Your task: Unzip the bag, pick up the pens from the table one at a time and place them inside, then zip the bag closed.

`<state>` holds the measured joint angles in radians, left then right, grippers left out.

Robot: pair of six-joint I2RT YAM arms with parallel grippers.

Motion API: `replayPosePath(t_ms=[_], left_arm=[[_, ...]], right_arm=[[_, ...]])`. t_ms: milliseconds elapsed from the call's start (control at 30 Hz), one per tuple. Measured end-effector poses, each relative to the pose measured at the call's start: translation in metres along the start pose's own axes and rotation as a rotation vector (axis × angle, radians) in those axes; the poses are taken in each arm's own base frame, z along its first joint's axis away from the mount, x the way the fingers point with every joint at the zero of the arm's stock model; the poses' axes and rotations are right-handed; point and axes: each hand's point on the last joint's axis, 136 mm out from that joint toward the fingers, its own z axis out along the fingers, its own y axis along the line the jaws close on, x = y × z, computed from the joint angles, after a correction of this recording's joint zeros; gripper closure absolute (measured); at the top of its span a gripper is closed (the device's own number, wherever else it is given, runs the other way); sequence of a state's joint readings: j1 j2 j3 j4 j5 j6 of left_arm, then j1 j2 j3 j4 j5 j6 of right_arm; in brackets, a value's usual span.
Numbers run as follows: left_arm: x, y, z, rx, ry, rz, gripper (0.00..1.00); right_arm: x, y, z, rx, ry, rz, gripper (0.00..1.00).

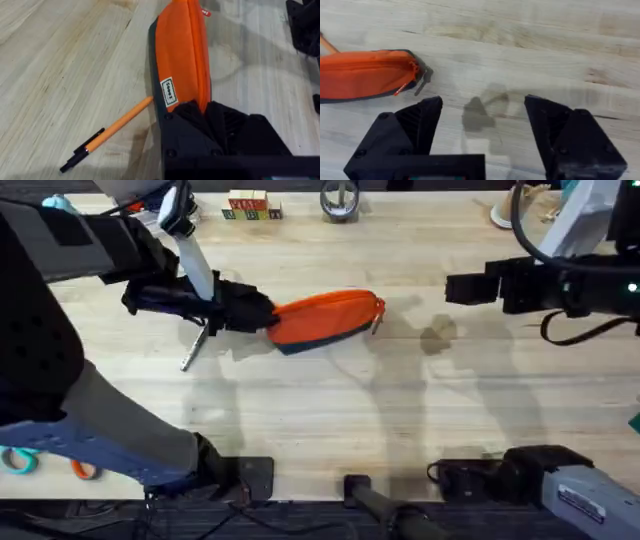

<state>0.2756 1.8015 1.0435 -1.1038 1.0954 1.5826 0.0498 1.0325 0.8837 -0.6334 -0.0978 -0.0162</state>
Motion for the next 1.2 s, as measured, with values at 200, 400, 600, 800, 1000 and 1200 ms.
replayPosePath(t_ms=[200, 400, 600, 800, 1000, 1200], left_arm=[[0.0, 0.0, 0.0, 0.0, 0.0, 0.0, 0.958], [0.0, 0.0, 0.0, 0.0, 0.0, 0.0, 0.958], [0.0, 0.0, 0.0, 0.0, 0.0, 0.0, 0.958], [0.0, 0.0, 0.0, 0.0, 0.0, 0.0, 0.958], [0.0, 0.0, 0.0, 0.0, 0.0, 0.0, 0.958], [0.0, 0.0, 0.0, 0.0, 0.0, 0.0, 0.958]], right_arm=[[0.0, 0.002, 0.0, -0.014, 0.0, 0.0, 0.004], [0.0, 0.017, -0.001, -0.098, -0.002, -0.003, 0.004], [0.004, 0.025, 0.008, -0.156, 0.035, -0.001, 0.005], [0.009, 0.041, 0.017, -0.259, 0.069, -0.024, 0.004], [0.008, 0.051, 0.018, -0.327, 0.065, -0.067, 0.005], [0.005, 0.059, 0.016, -0.378, 0.047, -0.094, 0.005]])
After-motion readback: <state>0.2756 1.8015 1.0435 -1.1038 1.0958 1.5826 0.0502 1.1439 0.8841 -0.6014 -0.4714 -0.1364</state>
